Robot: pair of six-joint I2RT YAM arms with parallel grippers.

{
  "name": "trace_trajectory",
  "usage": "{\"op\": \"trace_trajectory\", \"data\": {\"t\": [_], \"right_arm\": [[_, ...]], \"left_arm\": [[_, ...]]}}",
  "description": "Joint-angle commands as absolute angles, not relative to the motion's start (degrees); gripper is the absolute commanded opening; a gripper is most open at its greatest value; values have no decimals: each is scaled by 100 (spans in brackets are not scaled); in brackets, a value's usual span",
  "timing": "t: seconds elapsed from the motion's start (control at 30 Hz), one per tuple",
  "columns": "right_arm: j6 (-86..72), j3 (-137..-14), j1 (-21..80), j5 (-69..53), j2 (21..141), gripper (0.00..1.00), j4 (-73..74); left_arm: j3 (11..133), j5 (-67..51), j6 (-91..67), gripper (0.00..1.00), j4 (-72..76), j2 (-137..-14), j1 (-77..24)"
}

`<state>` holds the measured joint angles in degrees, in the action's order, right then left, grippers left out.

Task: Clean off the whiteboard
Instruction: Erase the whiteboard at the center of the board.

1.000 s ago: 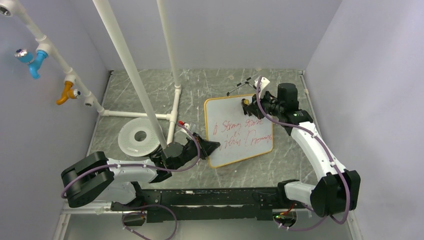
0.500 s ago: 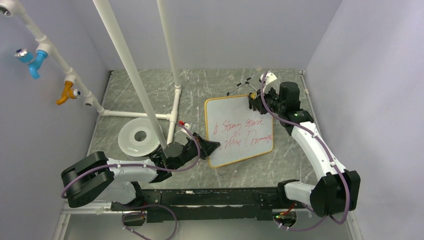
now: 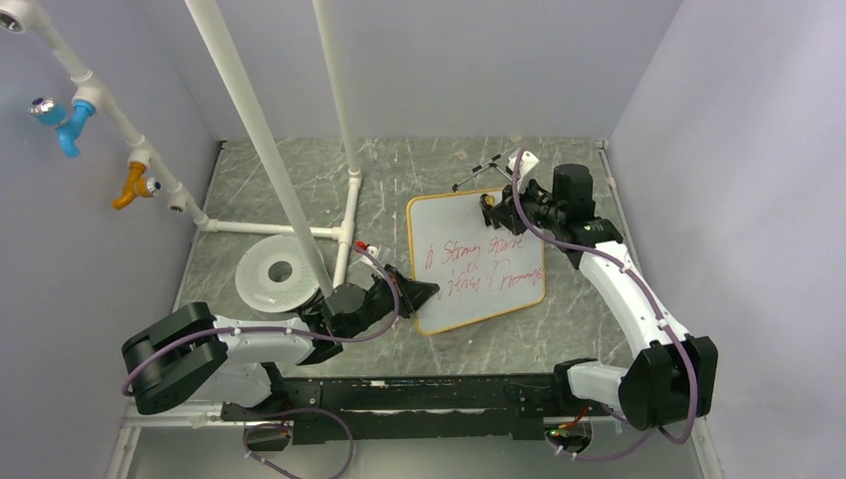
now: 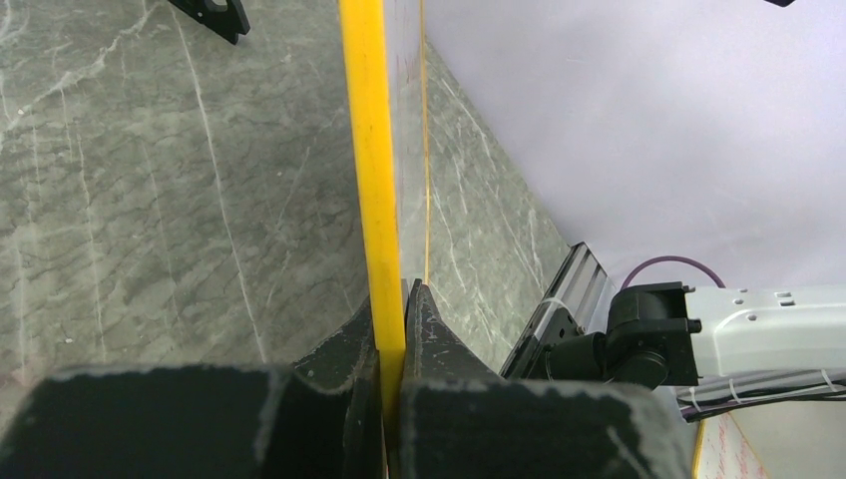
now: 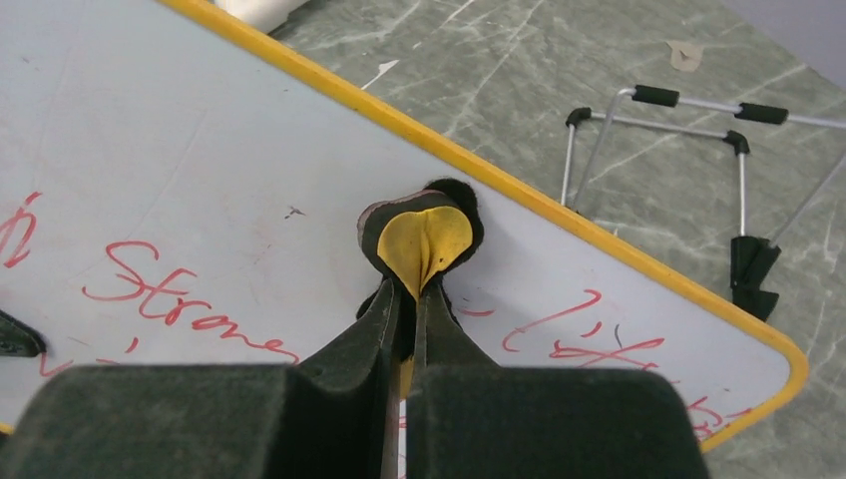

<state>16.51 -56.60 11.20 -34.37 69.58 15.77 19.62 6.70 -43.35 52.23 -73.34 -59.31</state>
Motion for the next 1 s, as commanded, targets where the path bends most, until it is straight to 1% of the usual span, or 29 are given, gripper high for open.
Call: {"op": "trace_trajectory", "data": {"t": [0.0, 0.03, 0.1, 0.2, 0.27, 0.4, 0.5, 0.57, 0.67, 0.77, 0.87, 0.97], "right_arm": [[932, -5597, 1066, -1820, 6919, 0, 1085], [918, -5582, 1011, -1525, 6945, 0, 1049], [1106, -5571, 959, -1382, 6987, 0, 1117], [1514, -5567, 957, -1670, 7015, 0, 1336], [1882, -5587, 958, -2162, 7044, 0, 1646], [2692, -5574, 1064, -3928, 6968, 0, 2295], [2926, -5575, 1226, -4572, 6909, 0, 2486], [2635, -5565, 1224, -4300, 6928, 0, 2281], [1995, -5484, 1110, -3103, 6926, 0, 1723], [1721, -5443, 934, -1995, 6873, 0, 1453], [1758, -5411, 839, -1818, 6839, 0, 1429], [1862, -5445, 828, -2031, 6887, 0, 1581]], "left_arm": [[1914, -279, -3236, 0, 4591, -7389, -6091], [1916, -286, -3243, 0, 4597, -7391, -6095], [1917, -296, -3229, 0, 4607, -7403, -6093], [1927, -294, -3213, 0, 4587, -7388, -6091], [1919, -260, -3202, 0, 4561, -7343, -6091], [1907, -239, -3194, 0, 4546, -7295, -6096], [1907, -250, -3192, 0, 4557, -7303, -6091], [1900, -248, -3198, 0, 4554, -7292, -6091], [1877, -225, -3202, 0, 4530, -7256, -6091], [1863, -208, -3200, 0, 4519, -7227, -6091], [1867, -222, -3191, 0, 4540, -7240, -6091], [1859, -231, -3192, 0, 4567, -7259, -6091]]}}
